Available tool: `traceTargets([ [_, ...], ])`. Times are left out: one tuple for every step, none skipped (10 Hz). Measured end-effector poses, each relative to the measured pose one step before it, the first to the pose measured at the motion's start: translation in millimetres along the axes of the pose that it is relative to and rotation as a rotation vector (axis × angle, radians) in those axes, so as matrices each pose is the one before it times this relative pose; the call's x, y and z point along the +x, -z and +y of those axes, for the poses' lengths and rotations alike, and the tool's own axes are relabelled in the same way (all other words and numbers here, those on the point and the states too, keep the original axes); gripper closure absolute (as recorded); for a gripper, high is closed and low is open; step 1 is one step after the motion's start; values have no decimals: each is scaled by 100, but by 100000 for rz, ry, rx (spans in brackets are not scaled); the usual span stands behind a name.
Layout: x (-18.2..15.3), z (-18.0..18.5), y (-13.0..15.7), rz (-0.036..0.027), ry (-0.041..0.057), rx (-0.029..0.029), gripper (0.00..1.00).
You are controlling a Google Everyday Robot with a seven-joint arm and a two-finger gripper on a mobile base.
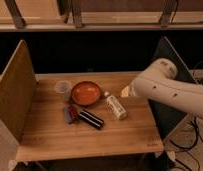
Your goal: Move the arm in a circular motion
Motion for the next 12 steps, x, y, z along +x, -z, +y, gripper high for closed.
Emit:
traceTargets([
  [-2850, 671, -233, -3737, 4396, 1299, 37],
  [-1962, 546, -352, -2367, 3931, 655, 37],
  [-2508, 710, -563, -2733, 5616, 453, 37],
  [-1731, 734, -559, -1441, 4214, -371, 37],
  [-1518, 1037, -632, -769, 3844, -1136, 37],
  [-1530, 1525, -793, -242, 3843, -2184, 37],
  [-1413, 2665, -1313, 1215, 5027, -3738, 37],
  [-650, 1990, -984, 1476, 3377, -2972, 37],
  [-565, 3374, -1405, 2633, 5720, -4692, 37],
  [-296, 3711, -1373, 2866, 6803, -4701, 37],
  [226, 3312, -924, 2923, 5983, -4097, 37],
  [235, 2455, -606, 2331, 4679, -2775, 37],
])
